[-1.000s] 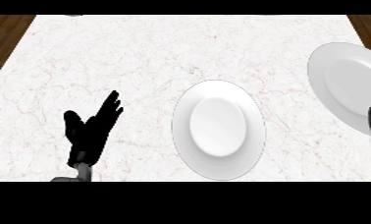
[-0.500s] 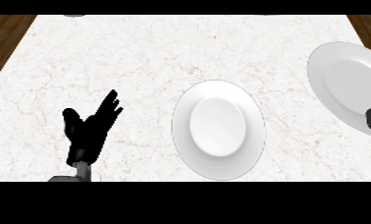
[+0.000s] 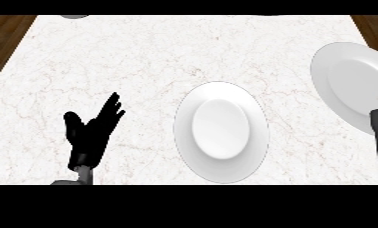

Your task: Pick the tomato from the plate and place it in the plate

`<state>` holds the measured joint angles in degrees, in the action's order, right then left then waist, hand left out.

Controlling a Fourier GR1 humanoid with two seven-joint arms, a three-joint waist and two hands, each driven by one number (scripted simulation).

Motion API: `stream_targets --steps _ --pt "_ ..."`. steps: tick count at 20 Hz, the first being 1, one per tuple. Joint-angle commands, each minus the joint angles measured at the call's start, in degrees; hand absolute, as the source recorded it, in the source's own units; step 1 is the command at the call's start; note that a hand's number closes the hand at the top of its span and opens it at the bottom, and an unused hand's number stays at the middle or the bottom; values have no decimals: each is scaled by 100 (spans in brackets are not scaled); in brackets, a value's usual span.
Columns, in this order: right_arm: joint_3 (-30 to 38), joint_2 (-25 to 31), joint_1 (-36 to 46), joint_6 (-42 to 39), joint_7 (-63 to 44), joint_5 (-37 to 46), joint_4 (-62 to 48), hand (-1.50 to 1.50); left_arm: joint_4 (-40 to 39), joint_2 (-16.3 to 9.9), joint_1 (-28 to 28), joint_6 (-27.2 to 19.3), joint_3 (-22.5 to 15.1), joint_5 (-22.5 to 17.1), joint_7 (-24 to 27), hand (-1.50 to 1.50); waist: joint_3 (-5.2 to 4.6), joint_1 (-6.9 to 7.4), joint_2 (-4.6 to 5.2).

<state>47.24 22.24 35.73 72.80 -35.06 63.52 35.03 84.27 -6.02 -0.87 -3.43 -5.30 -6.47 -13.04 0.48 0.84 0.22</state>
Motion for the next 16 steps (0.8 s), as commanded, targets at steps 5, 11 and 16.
stream_targets --steps 5,11,16 --pt "-967 -740 -1002 352 785 -2142 1946 -150 120 -186 -242 119 180 -104 -115 0 -34 -108 -46" --pt "-2003 -1513 -2410 -30 1141 -3059 4025 -150 -168 54 -198 38 81 5 83 0 -47 -180 -52" --pt "-2688 -2191 -3313 88 1223 -2965 4793 -150 142 176 -153 -213 -135 301 -181 0 -49 -131 -40"
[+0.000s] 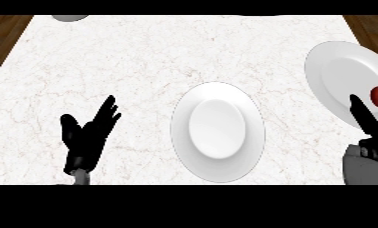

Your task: Pick the tomato from the plate and place it in the plate

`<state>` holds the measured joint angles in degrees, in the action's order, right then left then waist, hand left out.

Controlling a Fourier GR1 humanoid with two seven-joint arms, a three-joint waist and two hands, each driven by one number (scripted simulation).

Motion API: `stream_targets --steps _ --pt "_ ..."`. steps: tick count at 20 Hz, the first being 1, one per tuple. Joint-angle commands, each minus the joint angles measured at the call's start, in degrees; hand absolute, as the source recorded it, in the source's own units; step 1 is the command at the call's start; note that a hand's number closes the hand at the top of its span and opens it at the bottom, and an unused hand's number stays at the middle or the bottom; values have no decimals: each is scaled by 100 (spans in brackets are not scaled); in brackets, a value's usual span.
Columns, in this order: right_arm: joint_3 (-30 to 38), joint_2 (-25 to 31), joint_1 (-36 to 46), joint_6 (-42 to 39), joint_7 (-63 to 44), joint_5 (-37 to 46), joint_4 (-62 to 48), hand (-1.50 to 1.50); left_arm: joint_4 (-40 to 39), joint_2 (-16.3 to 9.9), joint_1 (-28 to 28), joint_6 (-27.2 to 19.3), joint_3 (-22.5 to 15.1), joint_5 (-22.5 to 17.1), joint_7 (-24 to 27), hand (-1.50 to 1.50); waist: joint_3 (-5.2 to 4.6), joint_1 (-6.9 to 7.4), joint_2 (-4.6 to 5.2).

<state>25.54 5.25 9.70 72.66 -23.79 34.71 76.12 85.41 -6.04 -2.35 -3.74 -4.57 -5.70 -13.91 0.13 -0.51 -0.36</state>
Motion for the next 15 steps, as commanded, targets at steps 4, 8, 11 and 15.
stream_targets --steps 4,8,11,15 --pt "-573 -512 -737 -189 -725 894 570 -150 288 217 -448 -11 -241 97 -16 0 -21 56 25" --pt "-1258 -520 -1014 121 -1389 1373 714 -150 -504 -151 515 326 411 -174 -99 0 -19 35 36" --pt "-1842 -523 -1600 590 -1812 1449 873 -150 -802 243 324 64 53 178 305 0 -20 15 37" --pt "-1997 -524 -1294 536 -3012 2760 776 -150 -554 72 196 289 221 -10 291 0 -22 50 41"
